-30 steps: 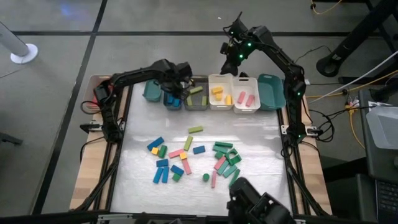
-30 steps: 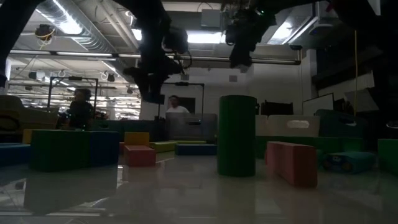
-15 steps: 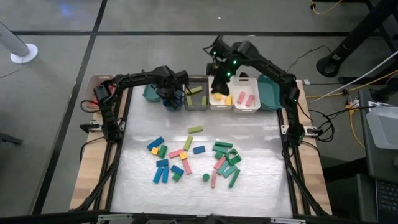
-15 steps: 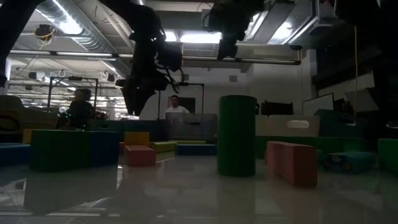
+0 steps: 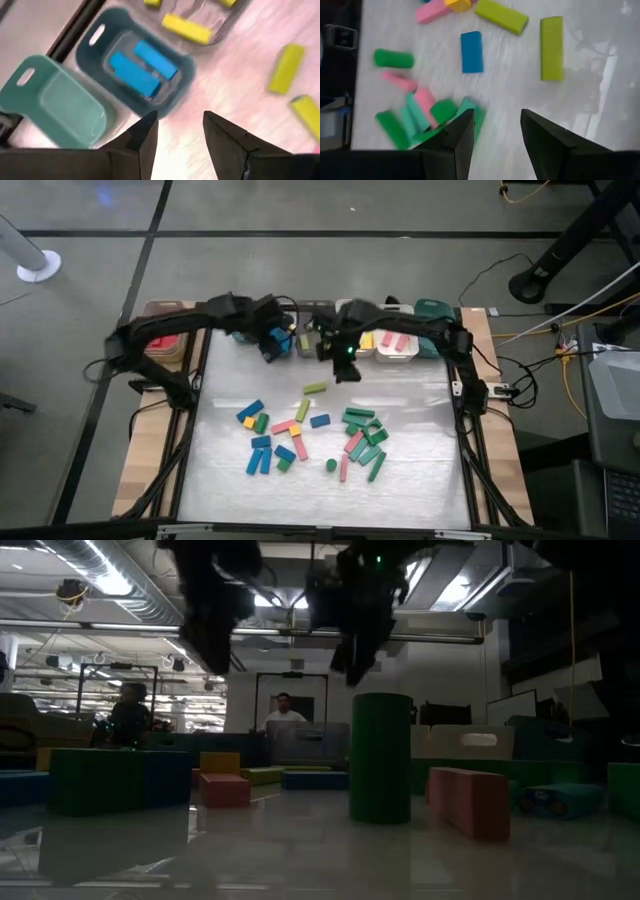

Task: Sort blocks
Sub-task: Put the blue block into the blue bin

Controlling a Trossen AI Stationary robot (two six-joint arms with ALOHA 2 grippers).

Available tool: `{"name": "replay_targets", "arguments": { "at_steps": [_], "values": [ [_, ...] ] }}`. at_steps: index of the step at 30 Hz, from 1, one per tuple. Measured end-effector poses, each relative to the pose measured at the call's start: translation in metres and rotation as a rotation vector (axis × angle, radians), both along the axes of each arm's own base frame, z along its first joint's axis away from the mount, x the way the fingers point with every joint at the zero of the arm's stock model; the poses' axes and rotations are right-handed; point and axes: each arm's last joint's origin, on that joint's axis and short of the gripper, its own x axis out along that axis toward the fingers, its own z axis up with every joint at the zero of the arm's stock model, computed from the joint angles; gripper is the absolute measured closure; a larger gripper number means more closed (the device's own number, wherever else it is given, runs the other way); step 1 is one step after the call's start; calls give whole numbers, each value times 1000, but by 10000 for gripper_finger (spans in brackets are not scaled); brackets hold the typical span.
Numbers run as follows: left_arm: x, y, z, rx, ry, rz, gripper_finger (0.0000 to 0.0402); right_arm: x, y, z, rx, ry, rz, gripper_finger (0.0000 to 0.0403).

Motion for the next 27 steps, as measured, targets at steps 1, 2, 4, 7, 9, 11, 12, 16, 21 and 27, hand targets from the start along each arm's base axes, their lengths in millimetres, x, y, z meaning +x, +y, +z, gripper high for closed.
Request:
{"name": "replay_targets", "arguments": {
  "at_steps": [1,2,4,7,9,11,12,16,21,27],
  "values": [
    [-6,-6,-1,11,-32,-6,258,4,5,-9,-10,-10,-12,240],
    [-12,-12,-3,19,-65,-5,258,8,9,-18,-37,-24,-25,240],
    [-24,-23,-9,23,-116,4,258,16,18,-32,-115,-50,-57,240],
    [-39,-35,-23,21,-160,10,258,22,33,-47,-248,-65,-97,240],
    [-47,-41,-34,13,-168,11,259,24,45,-53,-297,-62,-107,240],
    [-53,-45,-44,6,-152,5,259,24,57,-56,-309,-49,-96,240],
    [-55,-47,-50,0,-140,1,259,24,64,-57,-306,-45,-89,240],
    [-61,-52,-69,-12,-107,-9,259,25,90,-58,-302,-48,-37,240],
    [-61,-55,-84,-23,-121,5,259,28,119,-64,-297,-58,0,240],
    [-58,-58,-86,-10,-150,-31,259,28,132,-65,-289,-55,-12,240]
  ]
}}
